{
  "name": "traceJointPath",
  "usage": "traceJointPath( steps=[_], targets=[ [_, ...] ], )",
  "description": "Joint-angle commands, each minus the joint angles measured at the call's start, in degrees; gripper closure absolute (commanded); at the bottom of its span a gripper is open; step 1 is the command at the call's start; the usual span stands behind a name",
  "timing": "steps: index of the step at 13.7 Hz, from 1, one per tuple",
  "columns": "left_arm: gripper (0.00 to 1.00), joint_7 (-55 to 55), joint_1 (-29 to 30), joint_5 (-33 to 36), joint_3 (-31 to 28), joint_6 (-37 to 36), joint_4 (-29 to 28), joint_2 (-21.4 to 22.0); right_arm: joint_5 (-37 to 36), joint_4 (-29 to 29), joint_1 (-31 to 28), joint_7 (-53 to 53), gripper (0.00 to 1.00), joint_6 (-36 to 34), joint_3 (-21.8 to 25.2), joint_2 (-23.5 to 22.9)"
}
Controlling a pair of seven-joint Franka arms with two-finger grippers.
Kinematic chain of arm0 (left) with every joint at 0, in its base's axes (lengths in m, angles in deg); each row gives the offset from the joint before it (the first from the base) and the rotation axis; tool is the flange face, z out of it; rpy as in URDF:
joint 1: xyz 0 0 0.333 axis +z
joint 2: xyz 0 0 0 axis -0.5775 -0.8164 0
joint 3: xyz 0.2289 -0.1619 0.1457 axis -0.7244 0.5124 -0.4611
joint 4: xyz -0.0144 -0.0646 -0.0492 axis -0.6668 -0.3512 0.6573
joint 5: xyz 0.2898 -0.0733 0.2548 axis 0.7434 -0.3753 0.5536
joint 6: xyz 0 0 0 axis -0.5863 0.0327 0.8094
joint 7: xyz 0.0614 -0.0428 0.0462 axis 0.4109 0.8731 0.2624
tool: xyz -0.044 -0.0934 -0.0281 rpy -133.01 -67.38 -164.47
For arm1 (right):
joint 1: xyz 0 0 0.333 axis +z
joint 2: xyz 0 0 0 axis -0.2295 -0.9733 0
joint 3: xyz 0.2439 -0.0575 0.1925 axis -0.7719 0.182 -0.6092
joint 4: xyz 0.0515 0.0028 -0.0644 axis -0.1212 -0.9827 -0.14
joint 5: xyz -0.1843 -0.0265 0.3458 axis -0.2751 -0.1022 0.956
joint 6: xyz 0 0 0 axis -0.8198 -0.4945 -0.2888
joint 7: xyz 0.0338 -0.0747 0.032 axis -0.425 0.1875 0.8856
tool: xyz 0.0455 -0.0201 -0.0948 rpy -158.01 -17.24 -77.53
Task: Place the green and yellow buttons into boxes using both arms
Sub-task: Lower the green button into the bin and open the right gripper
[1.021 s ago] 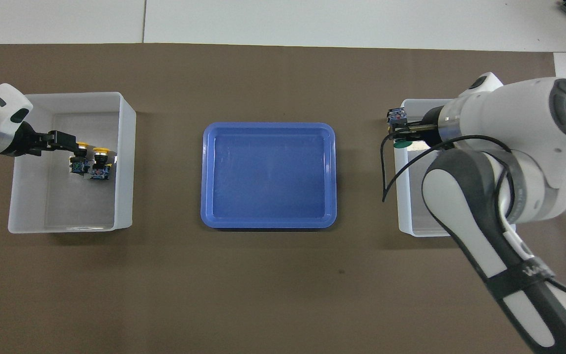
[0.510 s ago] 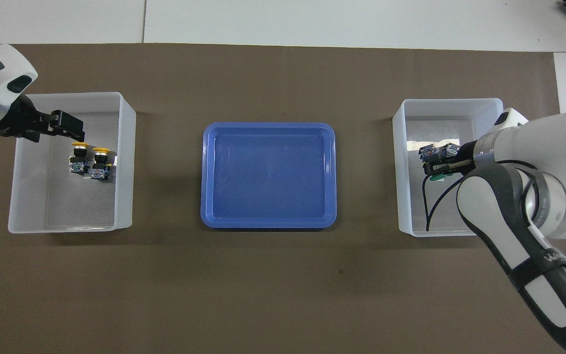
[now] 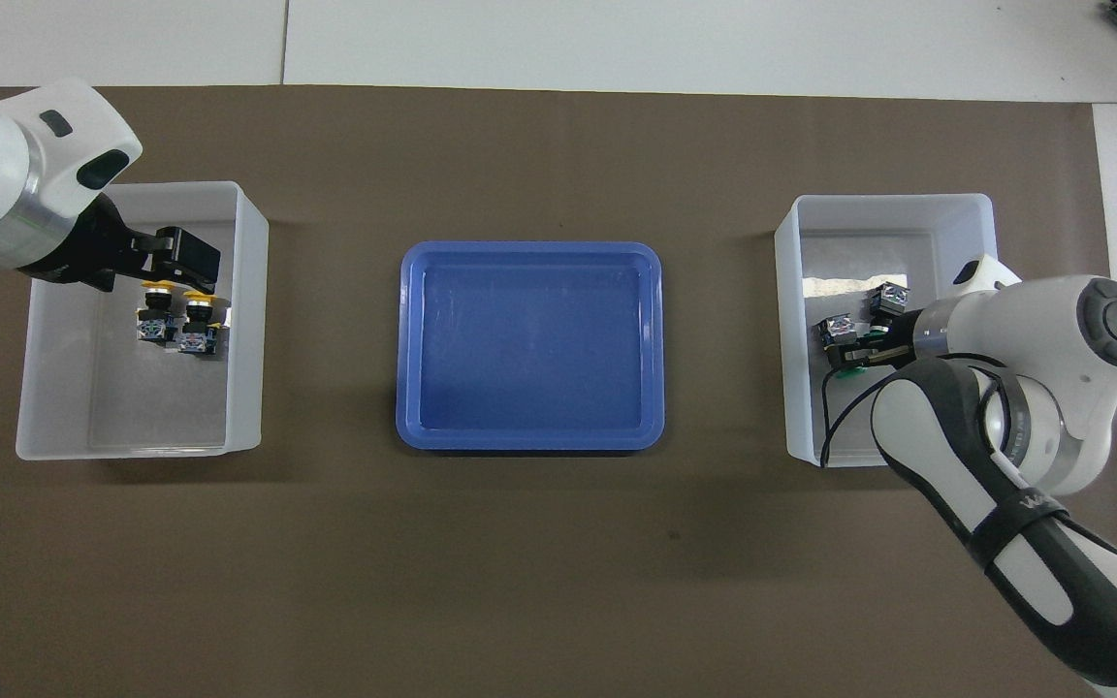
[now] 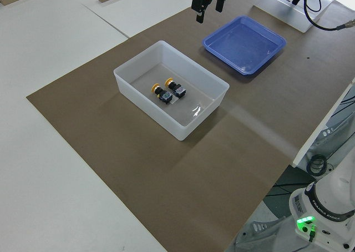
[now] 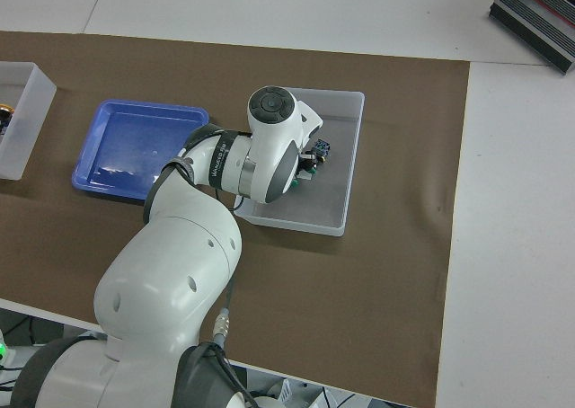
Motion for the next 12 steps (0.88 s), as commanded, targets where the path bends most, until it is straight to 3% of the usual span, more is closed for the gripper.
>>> traceJointPath(
  steps=[1,4,8,10,12],
  targets=[
    [0.0,1.3,-1.4,0.5,-0.5,-3.6,-0.5,3.0,-0.8,1.3,-1.1,-0.7,0.0,0.6,-0.8,0.3],
    [0.0,1.5,-1.3,0.5,-0.4,-2.9,-5.0,5.8,-2.6,6.7,-1.1,-7.1,0.0,-4.0,-0.3,1.0],
    [0.0,1.4,-1.3,0.5,-0.5,-1.1,-6.0,6.2,-13.2,12.4,0.8,-22.0,0.0,-13.6,-1.0,3.1],
    [0.0,1.3,-1.0,0.4,-0.5,-0.8,-6.1,6.2,-13.3,14.6,1.8,-22.8,0.0,-17.3,-1.0,4.6],
    [0.0,2.0,-1.2,0.0,-0.5,-0.7,-6.1,6.1,-12.4,20.2,1.2,-22.2,0.0,-25.6,-1.0,5.4]
  ],
)
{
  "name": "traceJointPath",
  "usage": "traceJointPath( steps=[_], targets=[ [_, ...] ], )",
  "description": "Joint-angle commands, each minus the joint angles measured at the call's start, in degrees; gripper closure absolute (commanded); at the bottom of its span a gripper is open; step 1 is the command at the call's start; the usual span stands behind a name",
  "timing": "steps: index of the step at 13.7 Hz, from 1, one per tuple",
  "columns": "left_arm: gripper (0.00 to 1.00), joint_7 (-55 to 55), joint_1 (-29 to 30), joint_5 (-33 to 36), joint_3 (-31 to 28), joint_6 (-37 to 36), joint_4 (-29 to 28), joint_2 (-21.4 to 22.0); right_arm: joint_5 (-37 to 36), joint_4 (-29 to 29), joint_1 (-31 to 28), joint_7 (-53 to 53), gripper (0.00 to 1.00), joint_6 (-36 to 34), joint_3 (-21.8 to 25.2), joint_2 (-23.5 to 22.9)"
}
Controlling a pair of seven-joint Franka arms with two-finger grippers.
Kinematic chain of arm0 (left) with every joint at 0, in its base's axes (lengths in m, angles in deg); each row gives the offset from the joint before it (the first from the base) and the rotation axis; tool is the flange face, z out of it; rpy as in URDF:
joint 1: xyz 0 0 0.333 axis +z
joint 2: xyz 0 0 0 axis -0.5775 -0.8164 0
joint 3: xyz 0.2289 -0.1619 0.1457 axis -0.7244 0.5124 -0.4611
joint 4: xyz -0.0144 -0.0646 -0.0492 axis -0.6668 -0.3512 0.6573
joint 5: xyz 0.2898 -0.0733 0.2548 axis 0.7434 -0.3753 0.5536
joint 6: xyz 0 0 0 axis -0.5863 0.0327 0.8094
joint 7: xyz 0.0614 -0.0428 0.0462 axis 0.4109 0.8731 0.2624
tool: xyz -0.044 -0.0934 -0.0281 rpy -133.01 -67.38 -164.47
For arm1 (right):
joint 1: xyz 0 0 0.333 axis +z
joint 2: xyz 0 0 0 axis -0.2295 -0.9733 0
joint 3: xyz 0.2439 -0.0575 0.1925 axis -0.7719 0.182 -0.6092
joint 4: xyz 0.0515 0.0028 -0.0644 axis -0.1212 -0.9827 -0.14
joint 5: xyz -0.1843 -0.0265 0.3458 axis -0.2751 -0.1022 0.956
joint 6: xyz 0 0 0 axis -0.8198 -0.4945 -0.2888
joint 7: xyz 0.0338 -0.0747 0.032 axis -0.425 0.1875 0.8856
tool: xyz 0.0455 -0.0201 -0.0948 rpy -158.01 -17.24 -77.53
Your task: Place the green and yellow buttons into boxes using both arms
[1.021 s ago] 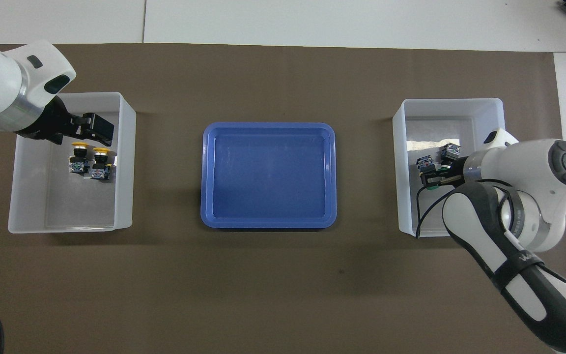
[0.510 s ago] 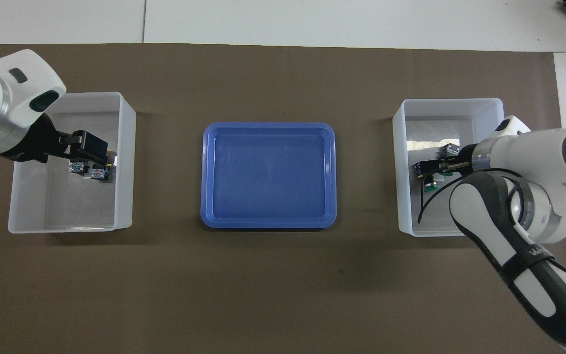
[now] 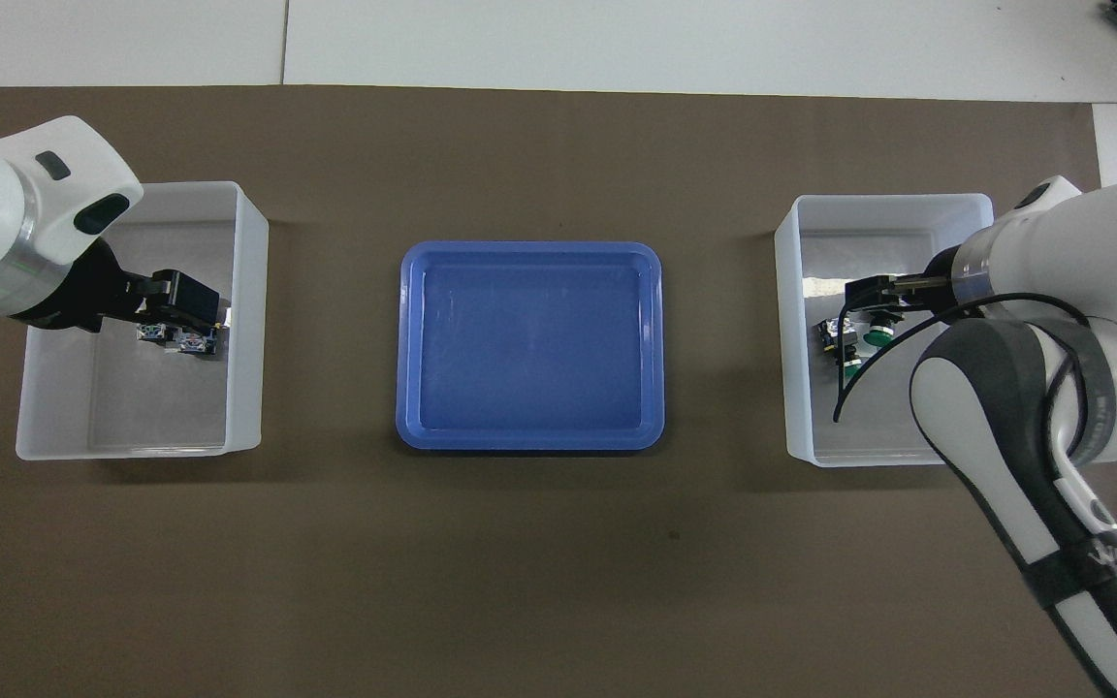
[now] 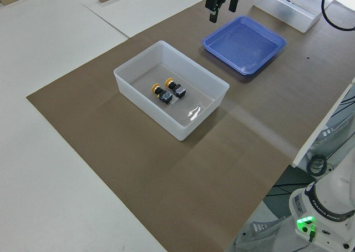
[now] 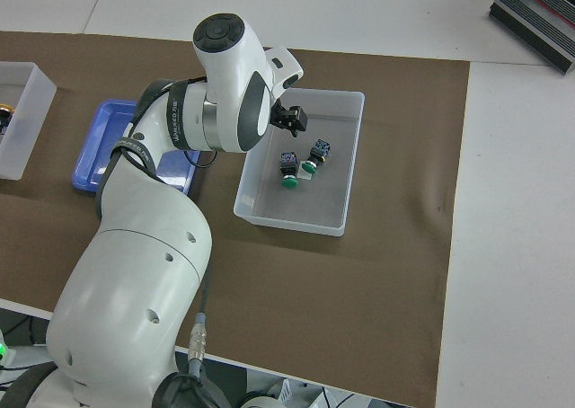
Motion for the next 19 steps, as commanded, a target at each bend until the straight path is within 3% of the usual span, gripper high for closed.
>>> traceJointPath(
  steps=[1,4,9,19],
  targets=[
    [0.0,2.7,-0.5,-0.1,-0.5,1.7,-2.4,2.0,-0.2,6.5,-0.9,-0.6,0.0,-10.1,-0.2,1.4],
    [0.0,2.7,-0.1,-0.9,-0.5,4.8,-2.5,1.8,0.0,9.4,-1.2,-0.5,0.0,-17.7,0.1,4.2],
    [0.0,1.1,0.2,-4.4,-0.6,9.0,-3.8,1.9,-0.1,21.3,-1.4,2.3,0.0,-32.1,-0.2,3.3],
    [0.0,1.0,0.3,-4.4,-0.8,9.2,-4.1,2.0,-0.9,20.0,-1.1,4.6,0.0,-29.5,-0.2,2.9]
  ],
)
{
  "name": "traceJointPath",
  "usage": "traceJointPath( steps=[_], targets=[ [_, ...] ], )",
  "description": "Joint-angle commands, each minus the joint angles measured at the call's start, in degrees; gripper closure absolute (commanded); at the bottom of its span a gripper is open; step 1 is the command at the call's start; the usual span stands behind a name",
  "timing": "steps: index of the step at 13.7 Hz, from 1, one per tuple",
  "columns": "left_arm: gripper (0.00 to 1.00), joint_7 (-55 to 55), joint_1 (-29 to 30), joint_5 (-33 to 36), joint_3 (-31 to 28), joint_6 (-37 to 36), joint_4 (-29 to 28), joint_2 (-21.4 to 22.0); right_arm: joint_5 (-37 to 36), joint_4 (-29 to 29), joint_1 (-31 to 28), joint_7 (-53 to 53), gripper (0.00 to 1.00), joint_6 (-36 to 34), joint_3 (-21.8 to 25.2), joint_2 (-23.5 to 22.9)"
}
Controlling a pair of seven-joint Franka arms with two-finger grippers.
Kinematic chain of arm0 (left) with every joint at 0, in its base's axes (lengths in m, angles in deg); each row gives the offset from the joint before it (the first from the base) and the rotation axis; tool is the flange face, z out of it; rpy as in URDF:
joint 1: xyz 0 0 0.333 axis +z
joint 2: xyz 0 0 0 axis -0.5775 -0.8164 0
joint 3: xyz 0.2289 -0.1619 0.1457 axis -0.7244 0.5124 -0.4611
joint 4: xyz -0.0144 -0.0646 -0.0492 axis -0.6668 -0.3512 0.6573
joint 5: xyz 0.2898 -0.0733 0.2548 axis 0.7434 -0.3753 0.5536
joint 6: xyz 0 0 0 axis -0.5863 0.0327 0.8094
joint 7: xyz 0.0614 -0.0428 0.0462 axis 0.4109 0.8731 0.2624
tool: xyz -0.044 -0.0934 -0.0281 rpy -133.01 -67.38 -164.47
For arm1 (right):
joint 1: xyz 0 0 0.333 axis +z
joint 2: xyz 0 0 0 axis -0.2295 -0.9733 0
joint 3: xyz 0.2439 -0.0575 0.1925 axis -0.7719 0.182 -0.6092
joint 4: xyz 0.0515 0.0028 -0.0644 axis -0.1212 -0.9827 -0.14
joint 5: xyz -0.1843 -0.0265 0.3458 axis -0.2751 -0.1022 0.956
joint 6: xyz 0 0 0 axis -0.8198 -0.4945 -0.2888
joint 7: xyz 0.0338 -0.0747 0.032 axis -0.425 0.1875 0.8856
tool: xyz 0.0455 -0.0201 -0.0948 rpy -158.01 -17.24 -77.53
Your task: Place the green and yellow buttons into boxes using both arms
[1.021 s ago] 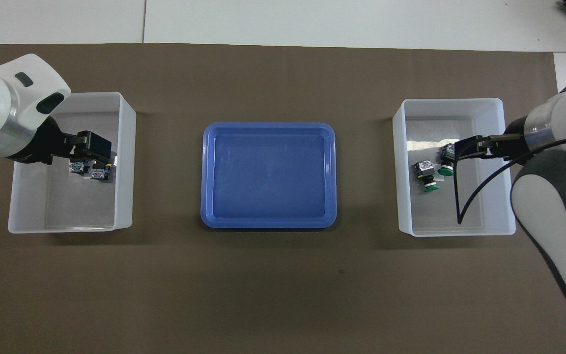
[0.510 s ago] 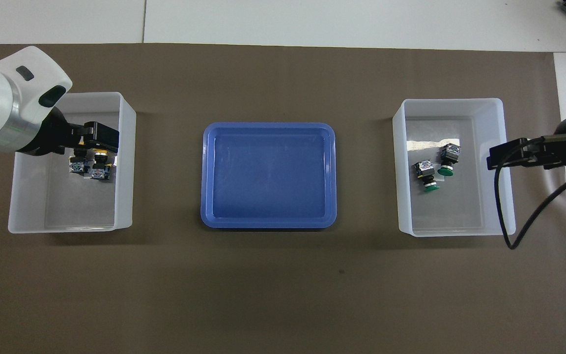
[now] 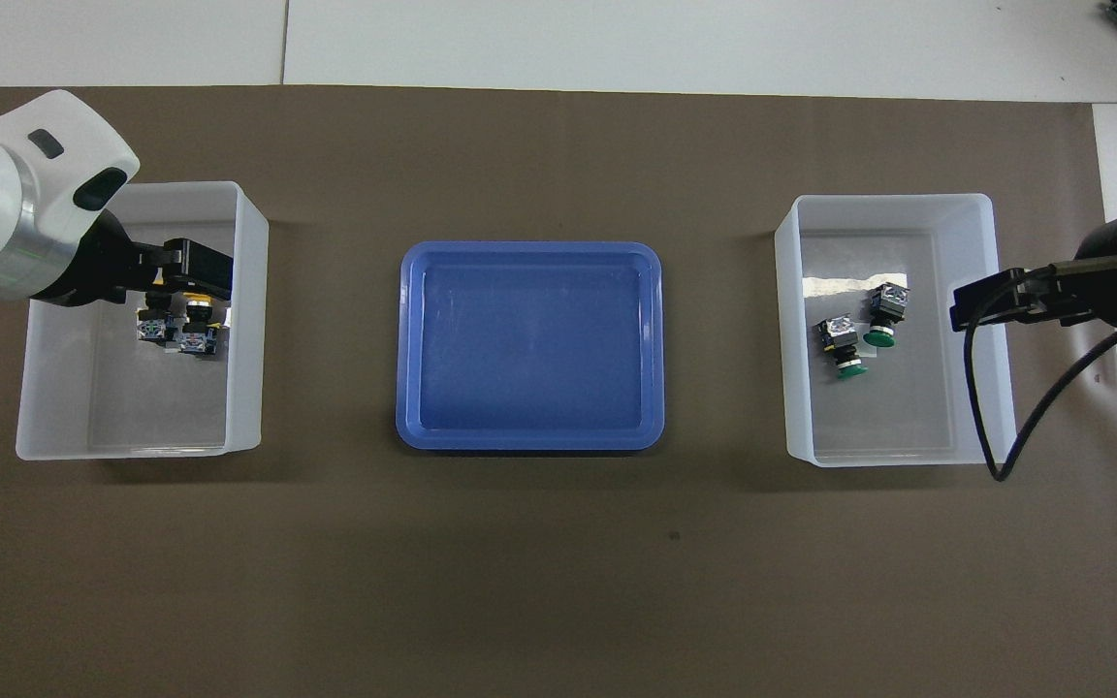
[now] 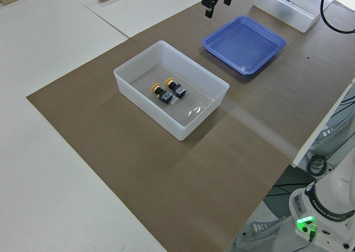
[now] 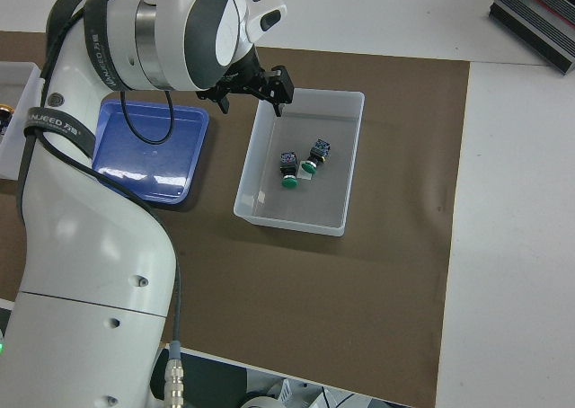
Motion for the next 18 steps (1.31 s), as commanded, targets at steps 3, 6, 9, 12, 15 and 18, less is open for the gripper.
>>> traceJointPath(
  steps=[3,6,9,12,15,18],
  targets=[
    [0.0,-0.9,0.2,-1.0,-0.4,1.4,-2.5,2.0,-0.9,1.6,-0.8,1.2,0.0,-1.5,-0.5,-0.4],
    [0.0,-1.0,0.2,-1.0,-0.4,1.5,-2.5,2.0,-2.6,2.2,-0.7,1.4,0.0,-1.7,-0.5,-0.4],
    [0.0,-1.0,0.2,-1.0,-0.4,1.5,-2.5,2.0,-2.5,1.9,0.0,0.9,0.0,-1.5,-0.5,-0.4],
    [0.0,-1.0,0.2,-1.0,-0.4,1.5,-2.5,2.0,-2.1,2.1,-0.5,1.2,0.0,-1.7,-0.5,0.0],
    [0.0,-1.0,0.2,-1.0,-0.4,1.5,-2.5,2.0,-1.9,2.2,-0.5,1.2,0.0,-4.7,-0.2,0.7],
    [0.0,-1.0,0.2,-1.0,-0.4,1.5,-2.5,2.0,-2.1,1.9,-0.5,1.3,0.0,-3.9,0.0,1.2]
  ],
)
